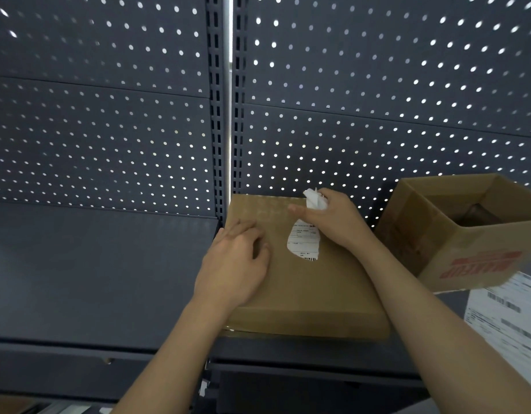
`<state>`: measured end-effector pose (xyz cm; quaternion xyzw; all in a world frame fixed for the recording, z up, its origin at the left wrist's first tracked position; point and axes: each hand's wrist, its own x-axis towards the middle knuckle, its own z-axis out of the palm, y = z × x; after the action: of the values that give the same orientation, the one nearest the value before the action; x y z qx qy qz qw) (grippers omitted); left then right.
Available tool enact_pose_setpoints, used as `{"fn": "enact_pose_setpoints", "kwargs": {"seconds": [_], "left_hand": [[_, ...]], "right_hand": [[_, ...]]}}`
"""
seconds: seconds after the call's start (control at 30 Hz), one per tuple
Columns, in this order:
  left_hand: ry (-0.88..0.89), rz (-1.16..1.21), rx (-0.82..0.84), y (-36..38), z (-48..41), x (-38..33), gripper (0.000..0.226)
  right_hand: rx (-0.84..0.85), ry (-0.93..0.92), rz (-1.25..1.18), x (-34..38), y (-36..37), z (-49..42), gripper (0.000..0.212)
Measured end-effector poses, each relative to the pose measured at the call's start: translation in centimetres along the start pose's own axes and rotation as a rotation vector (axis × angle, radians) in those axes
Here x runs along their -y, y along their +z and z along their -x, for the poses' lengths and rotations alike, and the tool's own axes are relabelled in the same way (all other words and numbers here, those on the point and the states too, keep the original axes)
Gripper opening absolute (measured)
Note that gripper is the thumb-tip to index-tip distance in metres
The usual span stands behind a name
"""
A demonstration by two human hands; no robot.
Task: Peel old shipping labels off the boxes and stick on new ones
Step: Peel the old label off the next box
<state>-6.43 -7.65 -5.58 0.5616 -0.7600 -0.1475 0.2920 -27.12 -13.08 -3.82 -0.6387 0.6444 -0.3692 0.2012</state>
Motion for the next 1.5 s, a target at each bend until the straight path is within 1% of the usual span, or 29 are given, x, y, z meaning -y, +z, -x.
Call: {"fn": "enact_pose_setpoints", "kwargs": {"seconds": [0.03, 0.07, 0.13, 0.17, 0.27, 0.33, 0.4, 0.5, 0.6, 0.8, 0.93, 1.1, 1.23, 1.3, 1.37, 1.5], "left_hand": [[0.001, 0.0, -0.001, 0.0, 0.0, 0.0, 0.03], [0.002, 0.001, -0.001, 0.0, 0.0, 0.0, 0.03], [0.005, 0.004, -0.002, 0.0, 0.0, 0.1, 0.03], [0.007, 0.006, -0.005, 0.0, -0.1, 0.0, 0.031], [0.006, 0.014, -0.008, -0.1, 0.0, -0.1, 0.032], [0.002, 0.017, 0.001, -0.1, -0.1, -0.1, 0.033], [0.0, 0.016, 0.007, -0.1, -0.1, 0.0, 0.033], [0.002, 0.014, -0.001, 0.0, -0.1, 0.1, 0.032], [0.01, 0.007, -0.009, 0.1, -0.1, 0.1, 0.031], [0.023, 0.002, -0.017, 0.2, -0.1, 0.1, 0.029], [0.019, 0.001, -0.02, 0.1, 0.0, 0.0, 0.029], [0.015, -0.003, -0.015, 0.1, 0.0, 0.0, 0.029], [0.017, 0.003, -0.026, 0.2, -0.1, 0.2, 0.027], [0.016, 0.001, -0.023, 0.3, -0.1, 0.2, 0.028], [0.016, 0.003, -0.022, 0.3, -0.2, 0.3, 0.029], [0.016, -0.009, -0.02, 0.3, -0.1, 0.3, 0.031]], "right_hand": [[-0.005, 0.025, -0.043, 0.2, -0.1, 0.1, 0.056], [-0.006, 0.048, -0.09, 0.4, -0.1, 0.2, 0.063], [-0.022, 0.071, -0.12, 0.6, -0.2, 0.5, 0.082], [-0.031, 0.075, -0.115, 0.7, -0.2, 0.5, 0.084], [-0.083, 0.093, -0.074, 0.9, -0.2, 0.5, 0.071], [-0.113, 0.086, -0.028, 0.9, -0.1, 0.3, 0.073], [-0.149, 0.072, -0.032, 0.4, 0.1, 0.2, 0.066], [-0.194, 0.029, -0.044, -0.4, 0.2, 0.0, 0.048], [-0.187, 0.0, -0.062, -1.1, 0.1, -0.2, 0.02], [-0.2, -0.013, 0.014, -1.4, 0.2, -0.2, 0.022], [-0.075, -0.083, -0.008, -1.1, 0.1, 0.2, 0.024], [-0.013, -0.213, 0.264, -0.8, 0.4, 0.4, 0.014], [0.029, -0.231, 0.377, -0.6, 0.5, 0.4, 0.011], [0.037, -0.247, 0.46, -0.6, 0.6, 0.3, 0.014], [0.042, -0.25, 0.505, -0.5, 0.6, 0.2, 0.018], [0.058, -0.278, 0.508, -0.6, 0.6, 0.1, 0.019]]}}
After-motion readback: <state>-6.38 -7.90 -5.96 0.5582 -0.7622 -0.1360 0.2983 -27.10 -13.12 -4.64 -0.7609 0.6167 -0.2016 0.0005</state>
